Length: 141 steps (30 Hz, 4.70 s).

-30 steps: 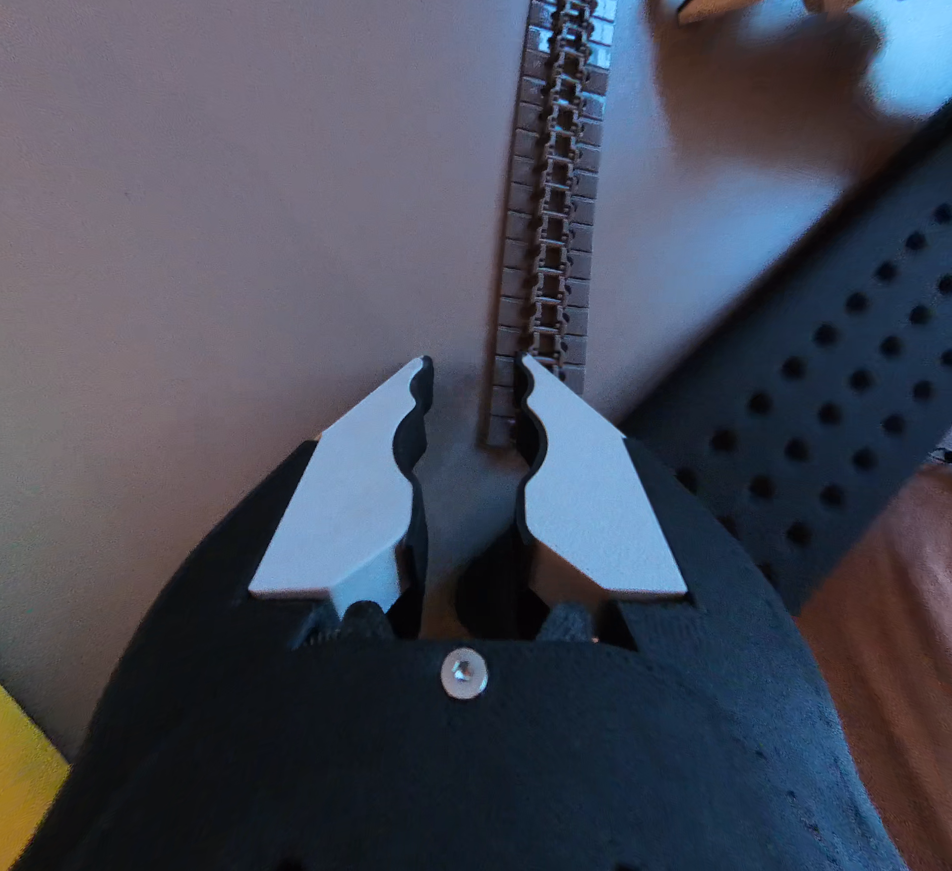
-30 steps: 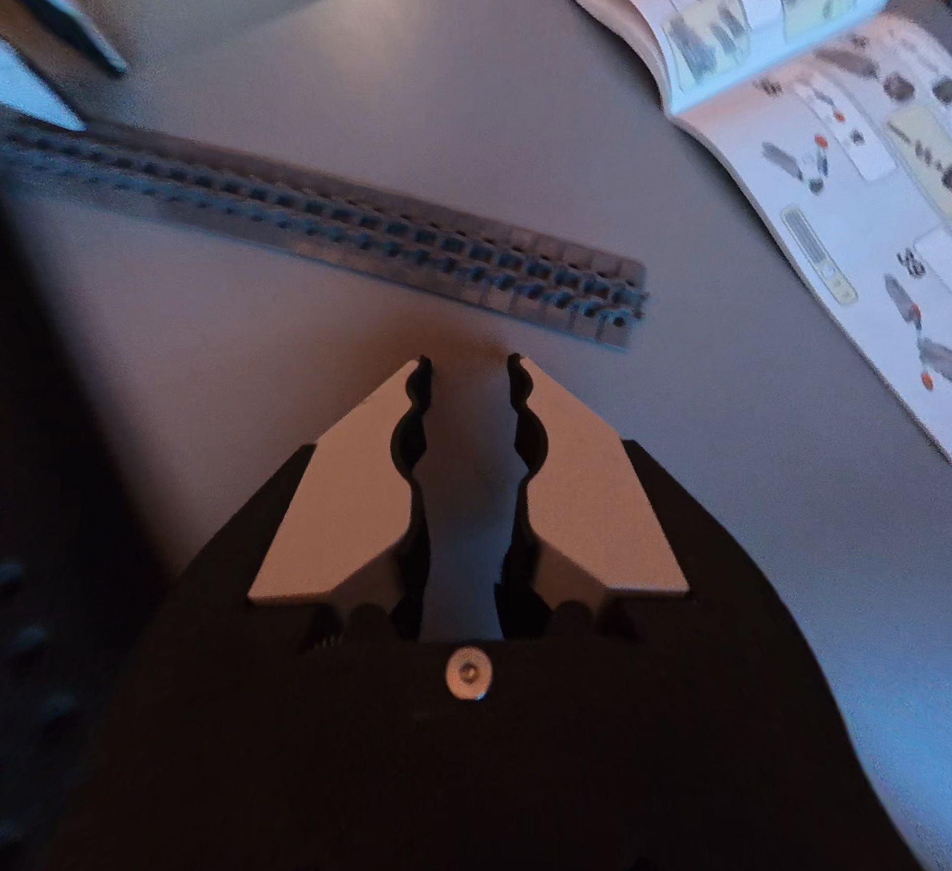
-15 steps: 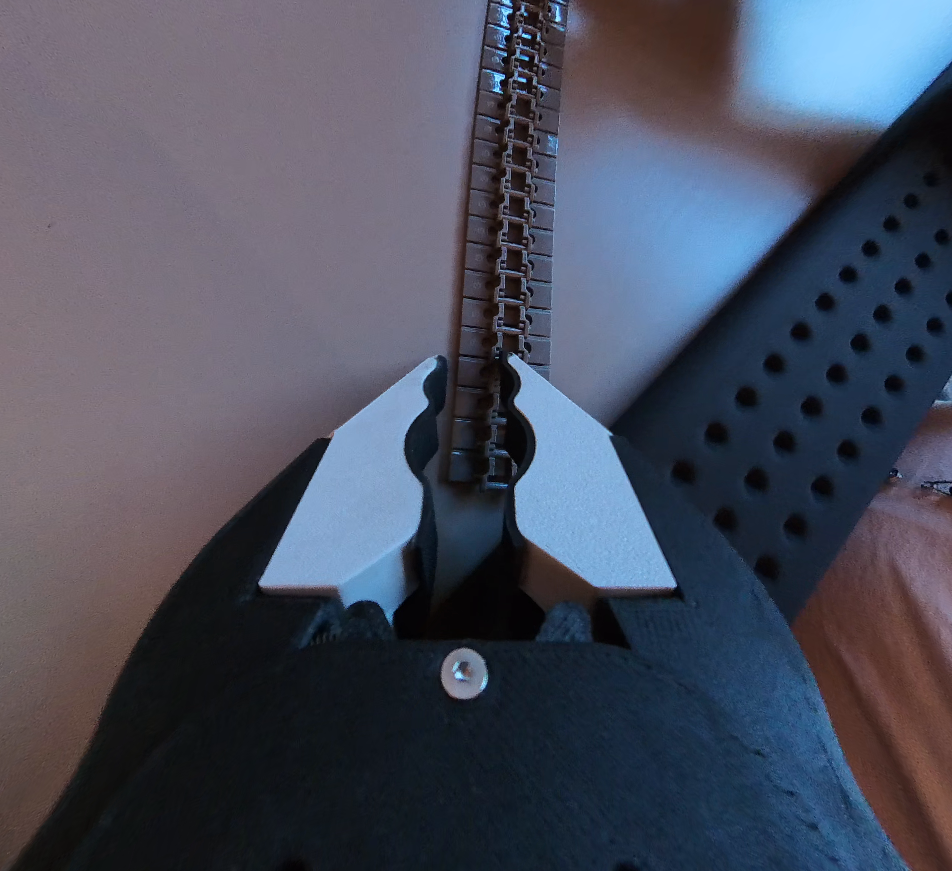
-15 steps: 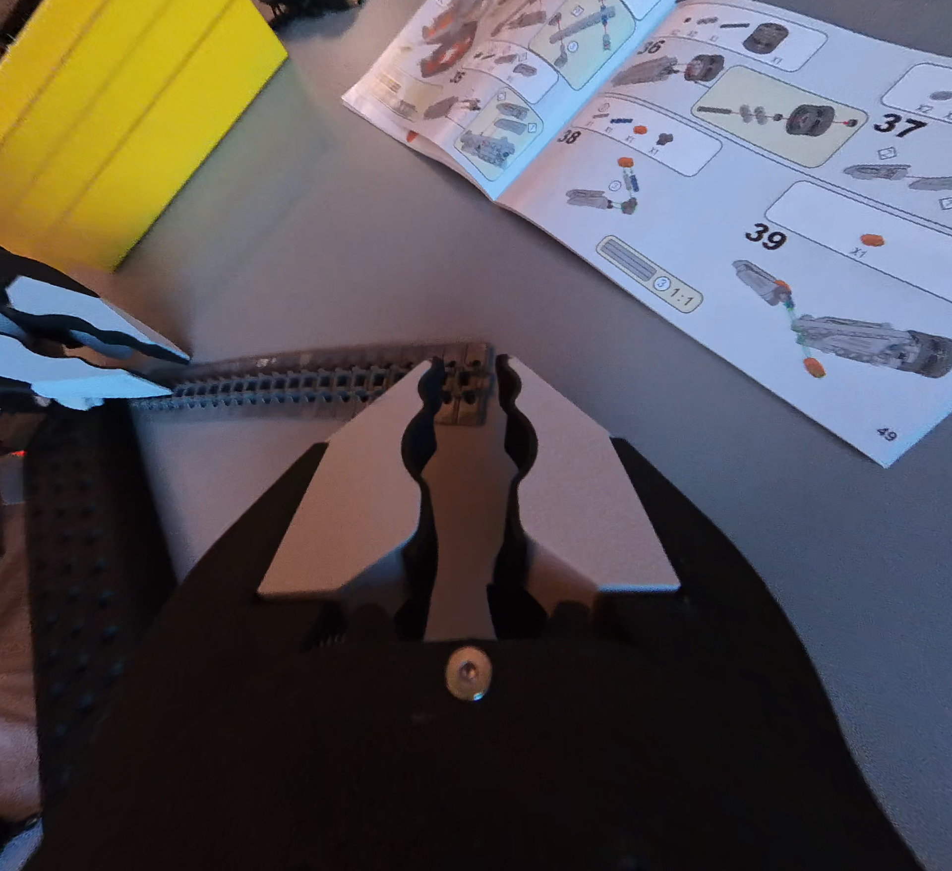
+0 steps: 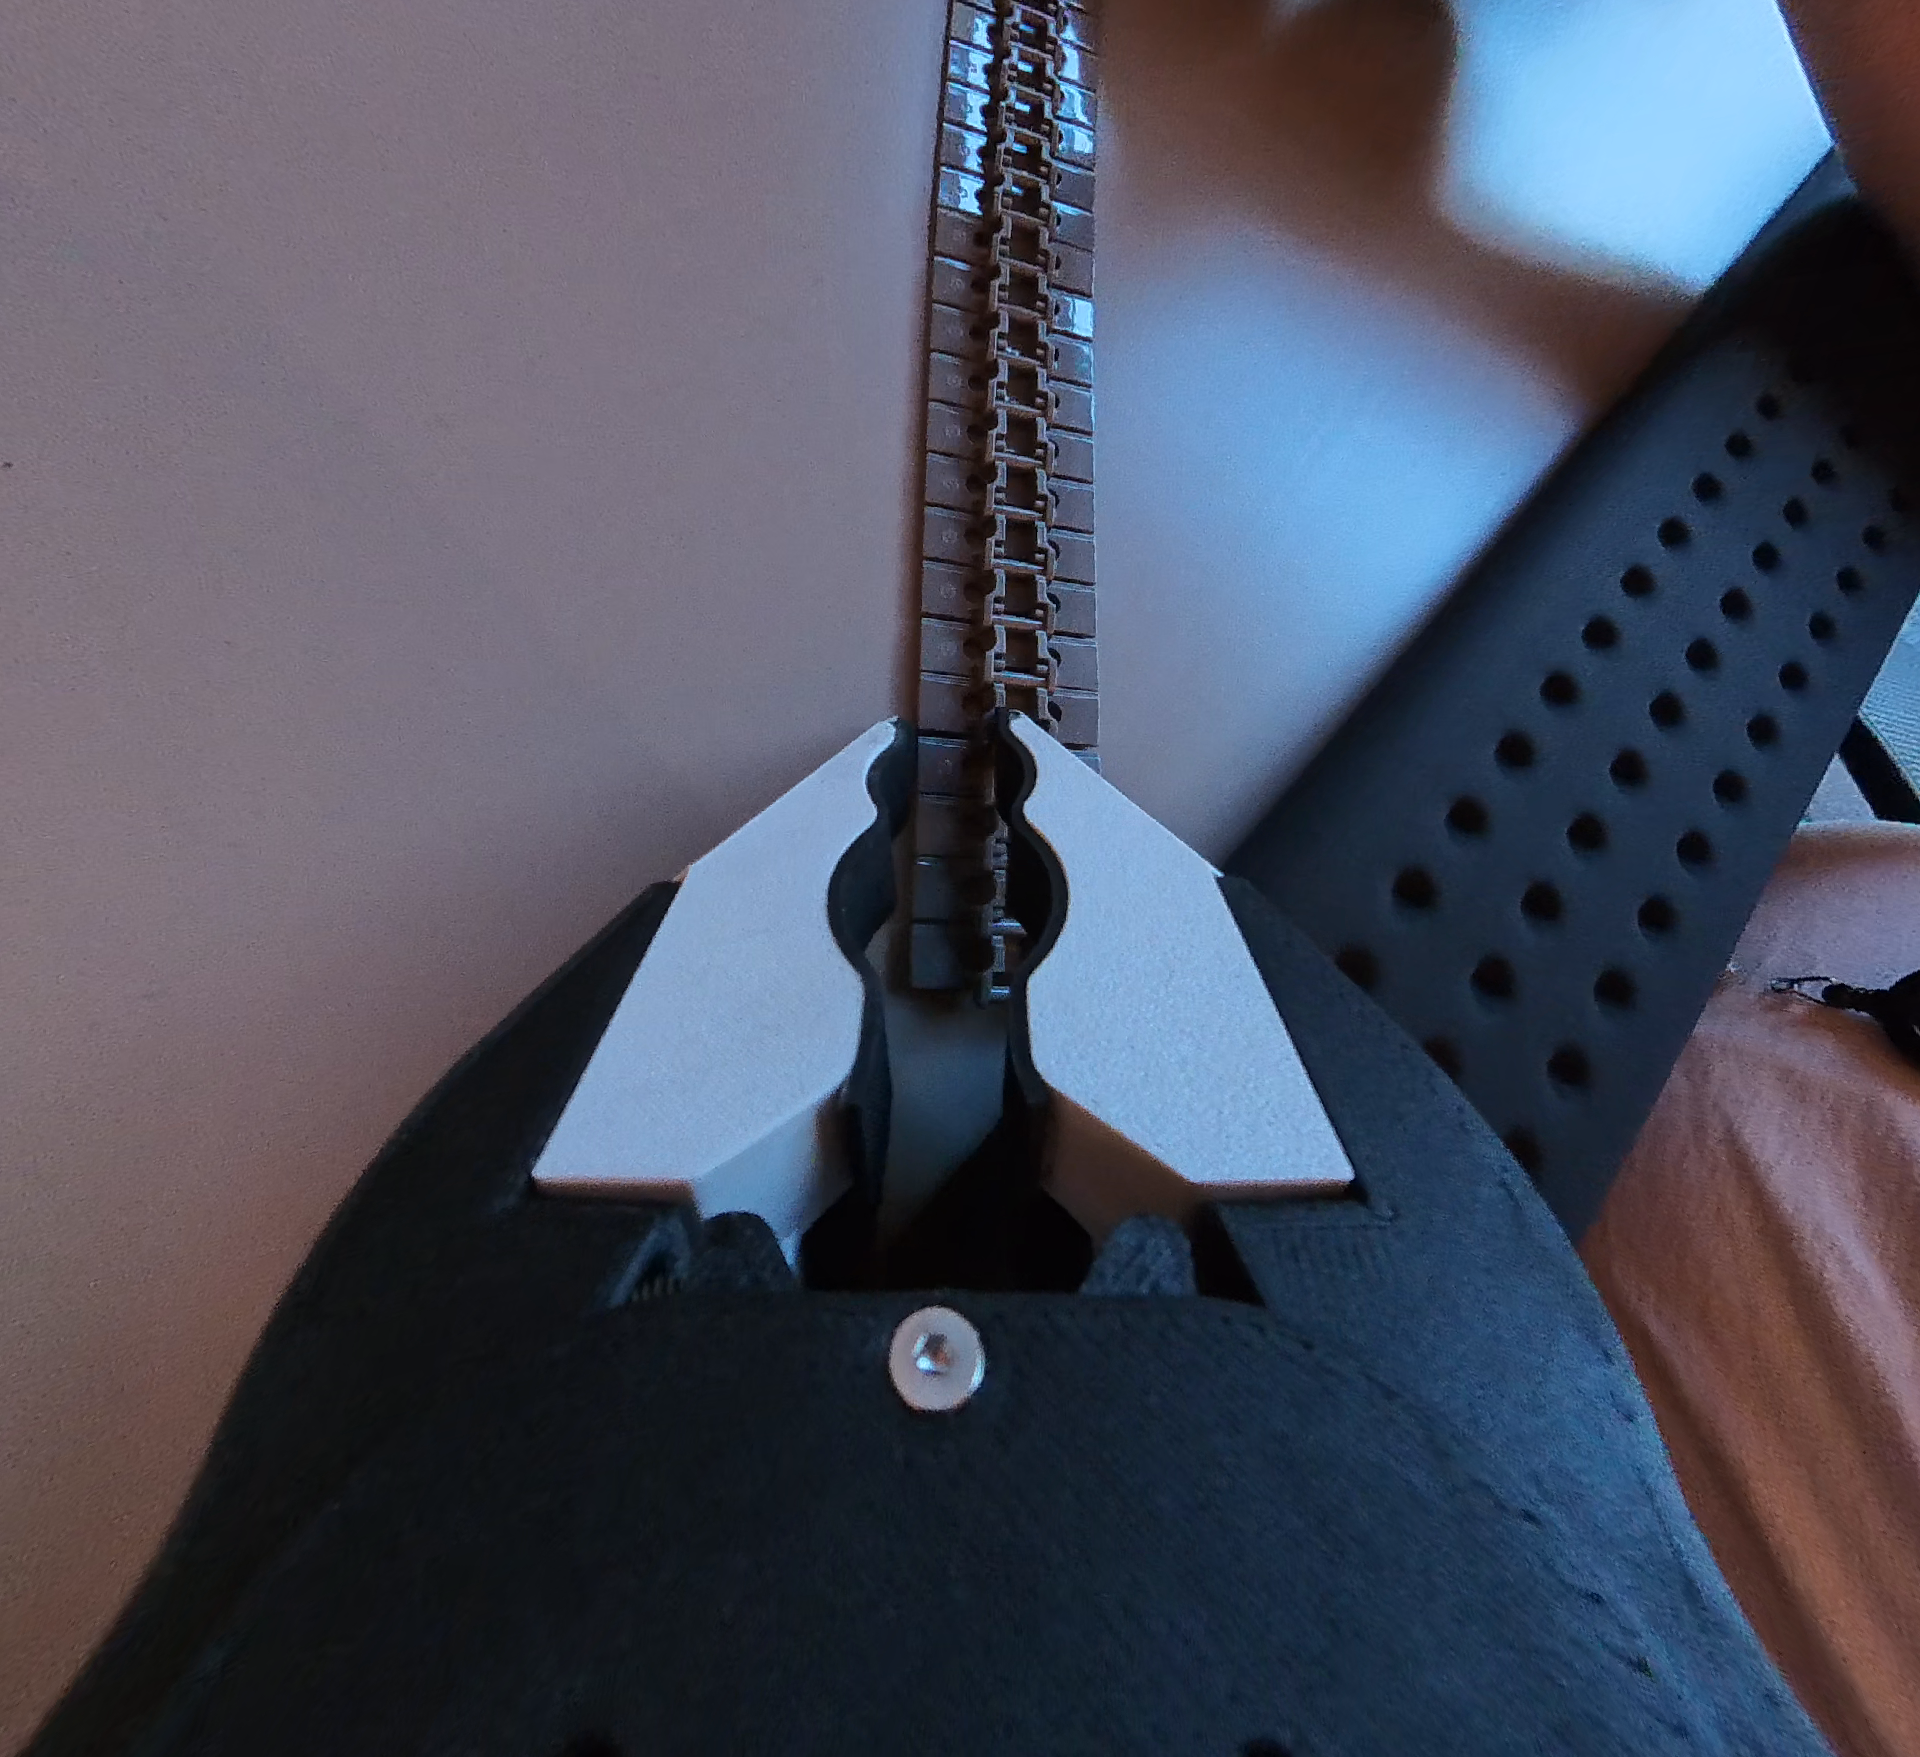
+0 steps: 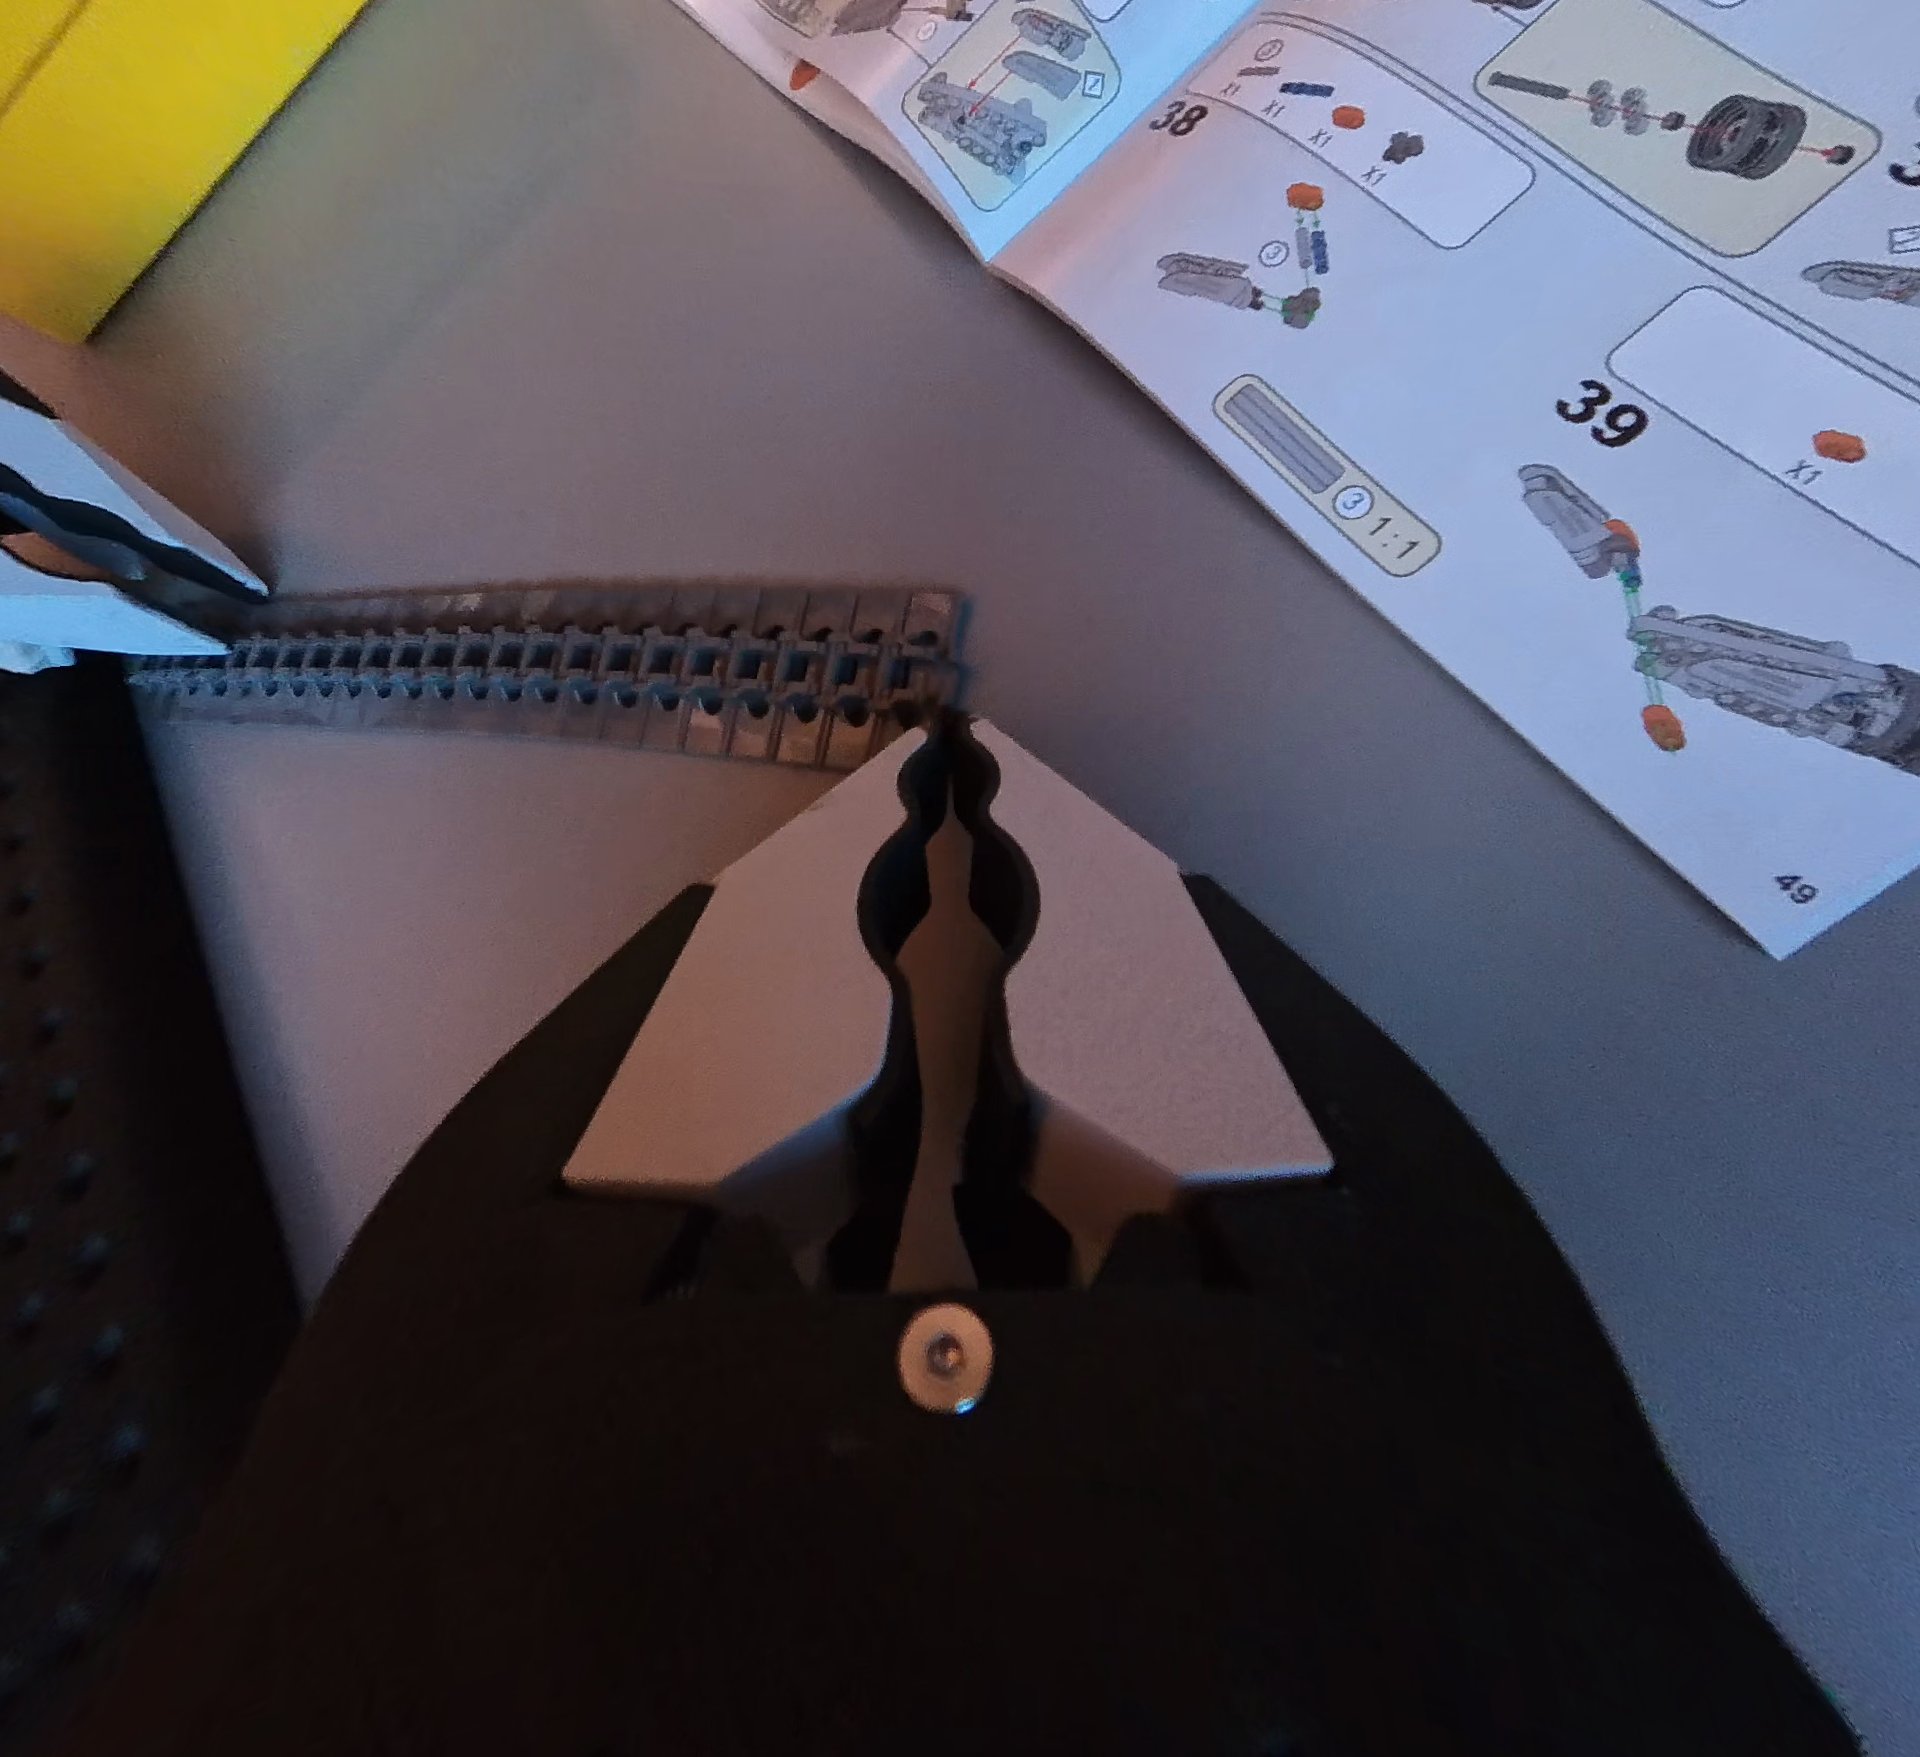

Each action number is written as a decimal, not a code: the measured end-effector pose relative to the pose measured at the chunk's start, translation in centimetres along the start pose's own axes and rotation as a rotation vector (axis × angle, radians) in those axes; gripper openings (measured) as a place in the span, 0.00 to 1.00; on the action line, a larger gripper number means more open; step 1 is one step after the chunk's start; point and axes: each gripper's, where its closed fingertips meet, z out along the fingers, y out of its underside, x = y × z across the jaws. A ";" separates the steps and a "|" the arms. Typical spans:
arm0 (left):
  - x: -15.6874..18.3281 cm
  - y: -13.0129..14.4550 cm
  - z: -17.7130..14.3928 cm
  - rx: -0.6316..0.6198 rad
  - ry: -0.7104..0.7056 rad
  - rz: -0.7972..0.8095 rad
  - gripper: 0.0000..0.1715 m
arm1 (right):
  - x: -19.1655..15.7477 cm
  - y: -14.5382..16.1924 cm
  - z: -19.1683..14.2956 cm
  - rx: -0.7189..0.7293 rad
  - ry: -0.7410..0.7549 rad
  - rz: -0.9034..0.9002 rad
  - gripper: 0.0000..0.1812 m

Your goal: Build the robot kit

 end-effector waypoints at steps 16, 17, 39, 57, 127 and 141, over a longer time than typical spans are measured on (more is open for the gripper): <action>-1.8 0.1 -0.9 -0.014 0.035 0.034 0.08 | -1.6 -0.2 0.6 -0.584 -0.069 -1.087 0.14; -1.8 0.1 -0.9 -0.016 0.037 0.032 0.08 | -0.9 0.0 0.6 -0.650 -0.047 -1.131 0.14; -1.8 -11.0 -1.0 0.287 0.328 -0.066 0.28 | -7.2 -9.2 -1.9 -0.463 0.449 -2.127 0.05; -0.9 -21.5 4.7 0.411 0.173 0.068 0.03 | -11.5 -11.0 -10.2 0.413 0.751 -1.315 0.16; -11.0 -6.1 0.7 0.320 -0.327 -0.489 0.05 | 10.5 3.5 -22.9 0.512 1.005 0.060 0.44; -9.6 -6.2 1.7 0.273 -0.325 -0.423 0.04 | 1.6 -4.1 -10.0 0.465 0.900 -0.087 0.45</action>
